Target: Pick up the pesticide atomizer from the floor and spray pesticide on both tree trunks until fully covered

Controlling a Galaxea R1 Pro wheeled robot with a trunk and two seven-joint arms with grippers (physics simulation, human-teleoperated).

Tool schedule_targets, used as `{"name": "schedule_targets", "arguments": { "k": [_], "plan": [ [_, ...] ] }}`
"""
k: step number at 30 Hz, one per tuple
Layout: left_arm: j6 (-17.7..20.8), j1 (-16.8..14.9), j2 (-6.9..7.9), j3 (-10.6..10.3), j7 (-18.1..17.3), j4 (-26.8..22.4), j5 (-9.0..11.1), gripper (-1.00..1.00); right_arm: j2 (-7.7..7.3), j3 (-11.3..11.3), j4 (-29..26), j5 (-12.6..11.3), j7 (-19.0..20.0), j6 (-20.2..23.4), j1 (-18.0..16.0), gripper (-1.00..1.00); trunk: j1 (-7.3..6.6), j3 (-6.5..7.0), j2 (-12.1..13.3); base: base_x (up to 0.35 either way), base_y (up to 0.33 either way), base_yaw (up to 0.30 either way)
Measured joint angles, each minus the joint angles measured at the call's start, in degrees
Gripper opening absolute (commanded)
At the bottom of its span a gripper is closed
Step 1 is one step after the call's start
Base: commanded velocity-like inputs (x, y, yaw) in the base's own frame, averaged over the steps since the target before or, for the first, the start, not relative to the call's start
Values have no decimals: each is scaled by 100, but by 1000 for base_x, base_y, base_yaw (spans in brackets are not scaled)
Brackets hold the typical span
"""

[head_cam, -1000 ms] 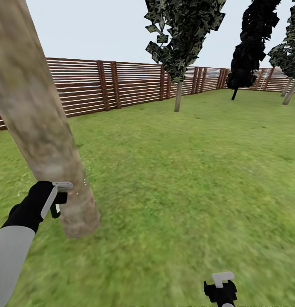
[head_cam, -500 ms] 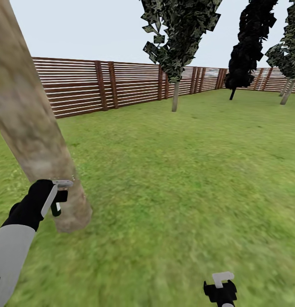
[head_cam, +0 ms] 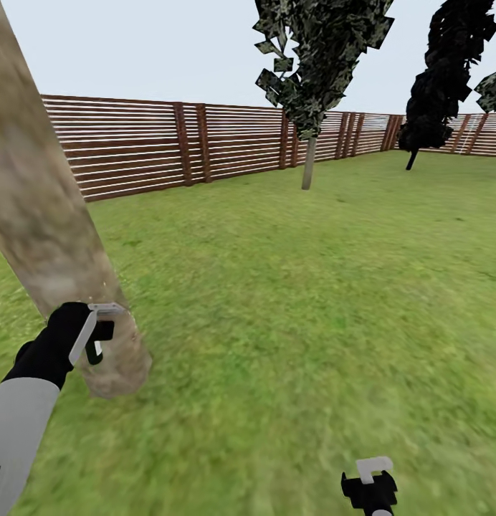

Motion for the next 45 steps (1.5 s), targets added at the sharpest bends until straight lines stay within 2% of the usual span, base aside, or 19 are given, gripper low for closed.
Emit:
{"name": "schedule_targets", "arguments": {
  "k": [6, 15, 17, 19, 24, 28, 34, 39, 43, 45],
  "plan": [
    [-1, 0, -9, -9, 0, 44, 2, -100, 0, 0, 0, 0, -1, 0, 0, 100, 2, 0, 0, 78, -263, 11],
    [2, 59, 22, 19, 5, 59, -24, -100, 1, 0, 2, 1, -1, 0, -1, 100, 2, 0, 0, 2, -275, 255],
    [2, 80, 51, 42, 6, 69, -41, -100, 1, 0, 2, 1, -1, 0, -1, 100, 2, 0, 0, 0, -275, 277],
    [-3, 101, 172, 52, 7, 82, -68, -100, 1, 0, 2, 1, -1, 0, -1, 100, 2, 0, 0, 0, -275, 277],
    [-73, 350, 238, 77, 22, 362, -17, -100, 1, 1, 1, 1, 0, 0, -1, 100, 1, -1, 0, 47, -231, 277],
    [-111, 505, 200, 74, 23, 455, 19, -100, 0, 0, 0, 0, 2, 1, 0, 100, -1, 0, 0, 243, -85, 129],
    [-119, 509, 139, 87, 61, 455, 33, -100, 0, 0, -1, -1, 3, 1, 0, 100, 0, 0, 0, 255, -4, 4],
    [-122, 533, 172, 71, 75, 451, -12, -100, 1, 4, 0, 0, 2, 1, 0, 100, 2, 0, 0, 15, 0, 109],
    [-153, 854, 147, 72, 30, 460, 43, -100, 7, 7, 0, 7, 2, 1, 0, 100, 2, -1, 0, 0, 0, 267],
    [-388, 887, 128, 70, 41, 458, 43, -100, 7, 7, 0, 9, 2, 1, 0, 100, 2, 0, 0, 0, 0, 276]
  ]
}}
